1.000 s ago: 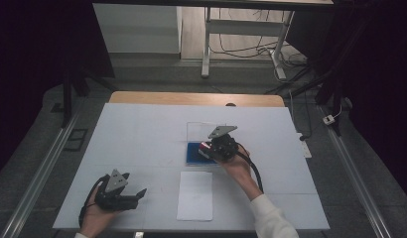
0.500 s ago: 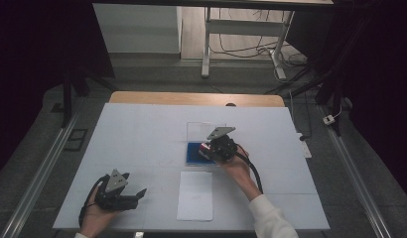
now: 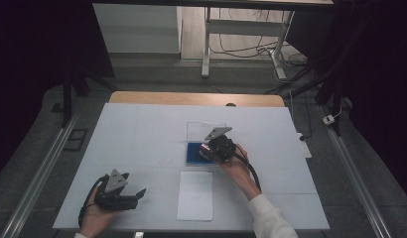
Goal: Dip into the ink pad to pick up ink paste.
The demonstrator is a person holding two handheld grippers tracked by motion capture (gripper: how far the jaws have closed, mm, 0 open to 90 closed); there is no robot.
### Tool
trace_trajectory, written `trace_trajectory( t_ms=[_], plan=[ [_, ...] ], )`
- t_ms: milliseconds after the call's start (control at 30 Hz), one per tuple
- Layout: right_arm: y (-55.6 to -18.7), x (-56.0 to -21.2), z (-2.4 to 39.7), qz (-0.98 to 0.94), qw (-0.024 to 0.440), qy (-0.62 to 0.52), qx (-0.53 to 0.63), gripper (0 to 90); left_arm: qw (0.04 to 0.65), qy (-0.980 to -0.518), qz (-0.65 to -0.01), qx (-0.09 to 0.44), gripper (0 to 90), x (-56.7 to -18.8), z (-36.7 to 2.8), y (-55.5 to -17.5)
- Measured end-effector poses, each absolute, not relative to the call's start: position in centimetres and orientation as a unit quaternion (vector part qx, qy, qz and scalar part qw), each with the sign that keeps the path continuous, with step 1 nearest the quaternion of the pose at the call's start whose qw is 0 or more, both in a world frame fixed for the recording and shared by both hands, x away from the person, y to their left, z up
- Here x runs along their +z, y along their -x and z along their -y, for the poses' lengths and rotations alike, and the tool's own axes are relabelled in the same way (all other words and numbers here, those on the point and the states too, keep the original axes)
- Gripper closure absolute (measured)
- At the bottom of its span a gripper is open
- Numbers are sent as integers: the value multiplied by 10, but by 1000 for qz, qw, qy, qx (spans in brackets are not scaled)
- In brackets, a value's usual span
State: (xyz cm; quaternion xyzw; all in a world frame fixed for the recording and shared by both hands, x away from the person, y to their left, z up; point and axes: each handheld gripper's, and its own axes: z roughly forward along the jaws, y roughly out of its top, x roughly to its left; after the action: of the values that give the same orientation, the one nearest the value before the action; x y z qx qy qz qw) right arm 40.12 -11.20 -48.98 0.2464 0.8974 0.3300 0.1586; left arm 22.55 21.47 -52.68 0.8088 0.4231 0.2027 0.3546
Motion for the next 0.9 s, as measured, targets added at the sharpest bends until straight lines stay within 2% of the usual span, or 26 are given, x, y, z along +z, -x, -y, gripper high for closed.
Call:
trace_trajectory(
  t_ms=[167, 533, 900],
  plan=[
    [-399, -490, 107, -906, 172, -239, 305, 709, 354, -809, -423, 201, 189, -527, -214, -225],
    [-404, -493, 112, -899, 146, -258, 322, 711, 354, -810, -421, 201, 188, -526, -212, -224],
    [-401, -493, 110, -899, 159, -254, 319, 710, 354, -810, -422, 202, 188, -526, -212, -224]
  ],
)
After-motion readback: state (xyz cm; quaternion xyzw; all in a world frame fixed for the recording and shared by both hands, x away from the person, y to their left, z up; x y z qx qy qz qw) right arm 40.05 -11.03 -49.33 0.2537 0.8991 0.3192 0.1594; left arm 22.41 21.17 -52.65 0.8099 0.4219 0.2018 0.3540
